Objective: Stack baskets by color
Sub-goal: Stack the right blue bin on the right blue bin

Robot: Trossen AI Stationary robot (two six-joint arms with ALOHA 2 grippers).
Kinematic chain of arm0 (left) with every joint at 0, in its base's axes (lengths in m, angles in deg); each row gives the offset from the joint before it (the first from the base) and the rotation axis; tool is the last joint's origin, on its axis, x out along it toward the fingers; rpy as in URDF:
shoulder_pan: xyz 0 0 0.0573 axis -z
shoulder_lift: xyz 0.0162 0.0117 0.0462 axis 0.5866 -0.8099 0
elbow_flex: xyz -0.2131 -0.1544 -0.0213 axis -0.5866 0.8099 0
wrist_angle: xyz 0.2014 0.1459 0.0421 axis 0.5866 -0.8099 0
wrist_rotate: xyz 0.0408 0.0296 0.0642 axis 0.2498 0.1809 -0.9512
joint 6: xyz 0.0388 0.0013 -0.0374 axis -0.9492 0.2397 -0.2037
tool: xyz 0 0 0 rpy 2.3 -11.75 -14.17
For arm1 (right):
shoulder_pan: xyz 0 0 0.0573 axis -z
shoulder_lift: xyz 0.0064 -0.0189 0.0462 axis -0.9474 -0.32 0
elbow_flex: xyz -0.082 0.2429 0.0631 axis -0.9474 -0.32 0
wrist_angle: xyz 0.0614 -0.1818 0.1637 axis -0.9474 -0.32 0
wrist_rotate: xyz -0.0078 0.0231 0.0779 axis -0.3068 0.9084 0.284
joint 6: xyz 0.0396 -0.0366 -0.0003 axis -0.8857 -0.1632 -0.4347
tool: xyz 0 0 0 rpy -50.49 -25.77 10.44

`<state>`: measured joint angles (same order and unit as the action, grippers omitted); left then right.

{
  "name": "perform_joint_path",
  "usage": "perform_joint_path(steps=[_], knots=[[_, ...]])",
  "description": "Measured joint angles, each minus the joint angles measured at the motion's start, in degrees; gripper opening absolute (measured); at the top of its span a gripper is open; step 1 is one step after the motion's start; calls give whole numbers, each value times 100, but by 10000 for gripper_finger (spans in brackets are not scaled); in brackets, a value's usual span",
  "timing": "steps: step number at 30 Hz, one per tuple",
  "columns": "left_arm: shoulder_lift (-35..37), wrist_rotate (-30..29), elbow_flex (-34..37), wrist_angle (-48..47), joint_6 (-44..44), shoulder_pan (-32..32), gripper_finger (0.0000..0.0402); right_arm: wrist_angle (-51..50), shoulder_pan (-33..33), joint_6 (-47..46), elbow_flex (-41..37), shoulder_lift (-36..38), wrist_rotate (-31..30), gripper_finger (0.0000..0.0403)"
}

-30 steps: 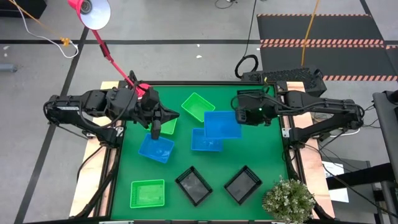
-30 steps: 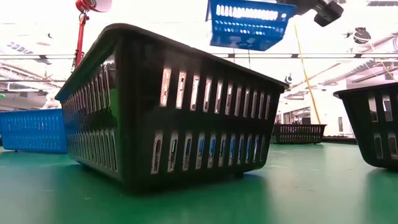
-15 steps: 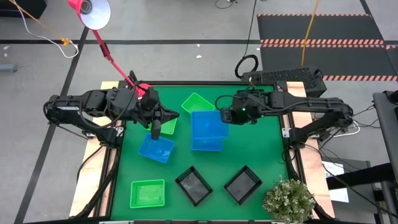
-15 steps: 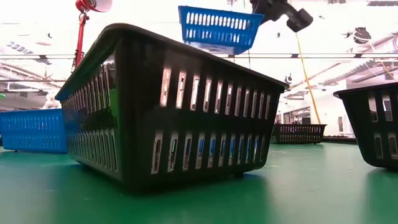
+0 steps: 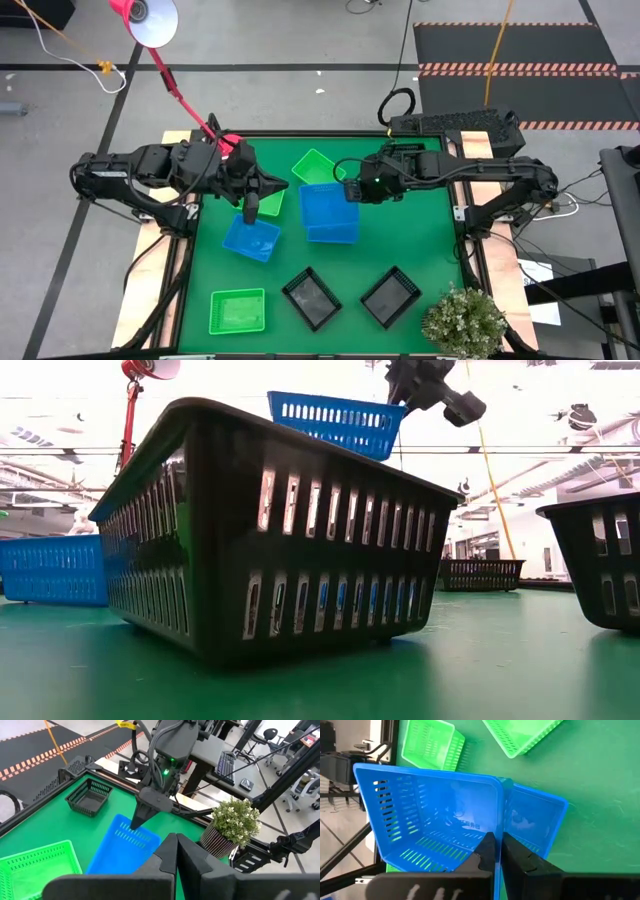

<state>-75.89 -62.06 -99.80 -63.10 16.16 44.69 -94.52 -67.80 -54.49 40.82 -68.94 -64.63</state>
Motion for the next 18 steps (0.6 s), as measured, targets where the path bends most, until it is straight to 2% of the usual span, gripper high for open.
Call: perform_joint_path(steps=[5,18], knots=[[0,0,0,-2,-11,0,8,76,18,-9,-293,0,-9,3],[0,136,0,-2,-24,0,8,1463,23,-424,-1630,0,172,3]])
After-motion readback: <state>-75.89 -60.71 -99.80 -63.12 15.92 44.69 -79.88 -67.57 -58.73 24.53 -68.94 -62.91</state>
